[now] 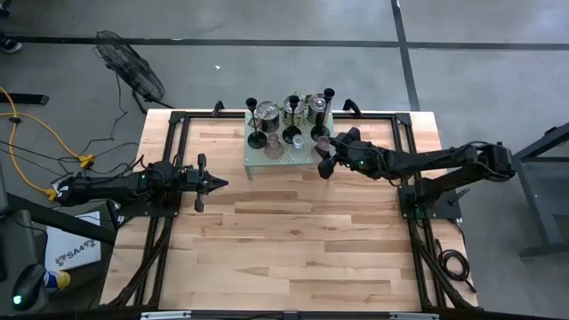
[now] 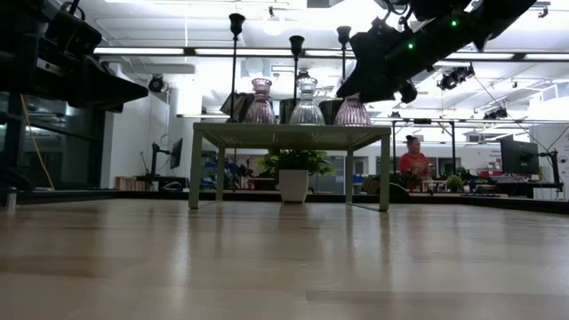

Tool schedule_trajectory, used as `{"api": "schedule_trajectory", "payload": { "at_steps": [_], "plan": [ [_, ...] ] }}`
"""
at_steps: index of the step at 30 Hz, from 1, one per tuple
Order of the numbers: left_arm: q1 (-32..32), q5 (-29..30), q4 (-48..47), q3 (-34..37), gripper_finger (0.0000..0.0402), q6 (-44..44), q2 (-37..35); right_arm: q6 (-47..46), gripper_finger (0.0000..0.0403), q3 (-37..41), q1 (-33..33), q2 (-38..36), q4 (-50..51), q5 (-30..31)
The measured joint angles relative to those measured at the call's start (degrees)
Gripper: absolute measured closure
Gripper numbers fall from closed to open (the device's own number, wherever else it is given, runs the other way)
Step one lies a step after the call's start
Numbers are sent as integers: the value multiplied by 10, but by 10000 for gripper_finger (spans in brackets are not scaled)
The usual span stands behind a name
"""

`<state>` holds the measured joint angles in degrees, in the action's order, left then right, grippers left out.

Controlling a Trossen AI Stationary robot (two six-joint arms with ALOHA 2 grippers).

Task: Pick & Place candle stick holders
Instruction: Return to Home Position

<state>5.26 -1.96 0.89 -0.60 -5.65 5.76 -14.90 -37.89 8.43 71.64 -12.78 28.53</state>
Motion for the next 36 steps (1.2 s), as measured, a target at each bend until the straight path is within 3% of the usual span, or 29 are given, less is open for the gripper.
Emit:
{"api": "schedule_trajectory", "payload": {
  "at_steps": [8, 22, 36],
  "plan": [
    [0, 0, 0, 0, 402, 0, 0, 1, 171, 0, 0, -10, -7, 0],
    [0, 0, 0, 0, 402, 0, 0, -3, 172, 1, -7, -90, 126, -4],
    [0, 0, 0, 0, 402, 0, 0, -24, 172, 1, -18, -113, 171, -19]
  ]
}}
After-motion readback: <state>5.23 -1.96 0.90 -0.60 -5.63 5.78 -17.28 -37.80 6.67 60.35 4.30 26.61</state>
